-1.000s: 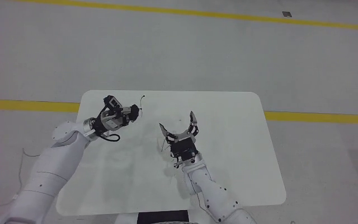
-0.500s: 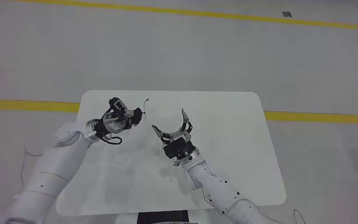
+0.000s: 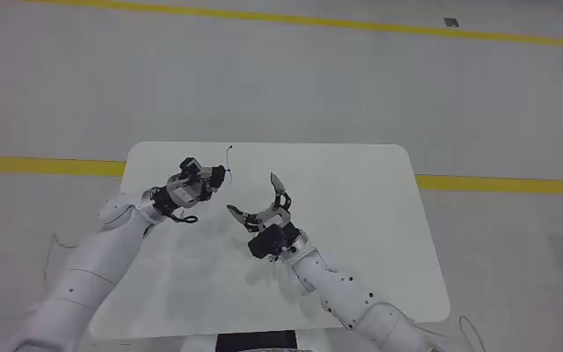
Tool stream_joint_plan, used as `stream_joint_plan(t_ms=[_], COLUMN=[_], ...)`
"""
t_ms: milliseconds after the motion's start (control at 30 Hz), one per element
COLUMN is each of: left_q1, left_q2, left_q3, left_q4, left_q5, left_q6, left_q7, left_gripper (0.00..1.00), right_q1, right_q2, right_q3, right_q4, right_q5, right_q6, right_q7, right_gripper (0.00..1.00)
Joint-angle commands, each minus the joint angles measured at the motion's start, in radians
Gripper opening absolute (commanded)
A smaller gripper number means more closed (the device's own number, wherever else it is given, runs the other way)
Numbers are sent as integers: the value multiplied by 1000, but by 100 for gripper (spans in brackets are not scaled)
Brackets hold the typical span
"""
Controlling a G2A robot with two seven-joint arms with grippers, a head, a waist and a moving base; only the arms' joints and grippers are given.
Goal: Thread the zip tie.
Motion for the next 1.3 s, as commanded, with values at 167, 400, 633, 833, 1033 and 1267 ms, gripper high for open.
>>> stream_joint_plan(t_ms=[167,400,633,833,1033,1267], left_q1=[-11,-2,12,14,14,14], left_q2=[-4,-4,0,1,1,1], left_q3=[17,20,15,14,14,14], left_q4=[5,-17,-27,-27,-27,-27], left_q5=[1,4,9,6,6,6], left_q6=[-13,-7,2,1,1,1], left_q7=[-7,19,20,20,20,20], left_gripper=[0,0,0,0,0,0], right_q1=[20,23,24,20,17,28], right_q2=[1,2,1,-4,-12,-22], right_q3=[-19,-12,-3,2,-9,-32], right_q4=[-4,0,4,5,10,18], right_q5=[0,0,0,0,0,0], right_q6=[0,0,0,0,0,0], right_q7=[-9,17,29,22,16,15], right_gripper=[100,100,100,47,37,31])
